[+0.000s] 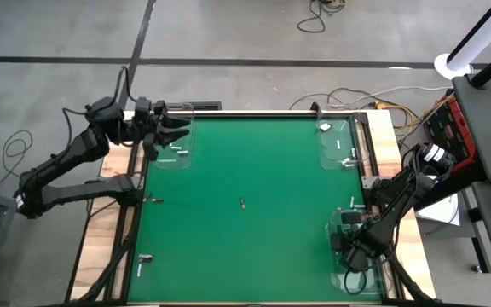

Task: Sort batteries
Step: Put the black battery into the bottom right transparent bin

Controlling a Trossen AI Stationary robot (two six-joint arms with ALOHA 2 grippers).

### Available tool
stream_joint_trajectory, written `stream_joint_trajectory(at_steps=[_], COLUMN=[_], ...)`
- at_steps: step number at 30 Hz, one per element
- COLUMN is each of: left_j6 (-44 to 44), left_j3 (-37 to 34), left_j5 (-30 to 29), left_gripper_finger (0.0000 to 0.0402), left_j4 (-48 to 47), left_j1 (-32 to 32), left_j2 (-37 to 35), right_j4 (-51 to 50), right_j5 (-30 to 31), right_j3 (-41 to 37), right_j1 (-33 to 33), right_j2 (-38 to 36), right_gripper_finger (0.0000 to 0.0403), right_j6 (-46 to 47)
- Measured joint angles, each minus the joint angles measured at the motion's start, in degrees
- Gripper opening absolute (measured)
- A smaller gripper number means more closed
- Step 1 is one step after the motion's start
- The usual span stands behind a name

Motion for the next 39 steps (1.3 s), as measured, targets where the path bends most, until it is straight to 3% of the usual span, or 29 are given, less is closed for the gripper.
stream_joint_trajectory(at_steps=[6,15,21,24,26,30,34,39], left_j6=[0.8,4.9,10.8,12.7,13.1,13.1,13.3,14.4], left_j3=[0.3,5.4,11.9,14.3,14.9,15.0,14.0,13.9], left_j5=[-0.1,-0.1,-0.1,-0.1,0.1,2.8,5.1,6.6], left_gripper_finger=[0.0164,0.0164,0.0164,0.0164,0.0164,0.0164,0.0164,0.0164], left_j4=[0.3,-3.0,-16.9,-21.8,-22.8,-21.9,-22.4,-26.0], left_j1=[-0.3,-0.3,-0.3,-0.3,-0.3,-0.3,-0.3,-0.3], left_j2=[0.5,0.6,1.3,1.7,1.5,0.6,-0.6,-2.2], right_j4=[0.6,-1.0,-16.3,-22.6,-25.5,-28.9,-27.2,-23.0], right_j5=[0.1,-1.0,-7.3,-6.6,-3.0,8.1,9.2,9.4], right_j3=[-0.3,0.7,15.2,25.3,30.9,37.2,40.6,48.1], right_j1=[0.0,0.0,-0.1,-0.4,-1.7,-7.9,-18.1,-29.7], right_j2=[0.0,-0.2,-1.8,-2.5,-2.6,-1.7,2.9,12.3], right_gripper_finger=[0.0039,0.0144,0.0178,0.0182,0.018,0.0175,0.0178,0.0197], right_j6=[0.6,0.0,-5.3,-5.9,-2.6,7.4,8.6,18.3])
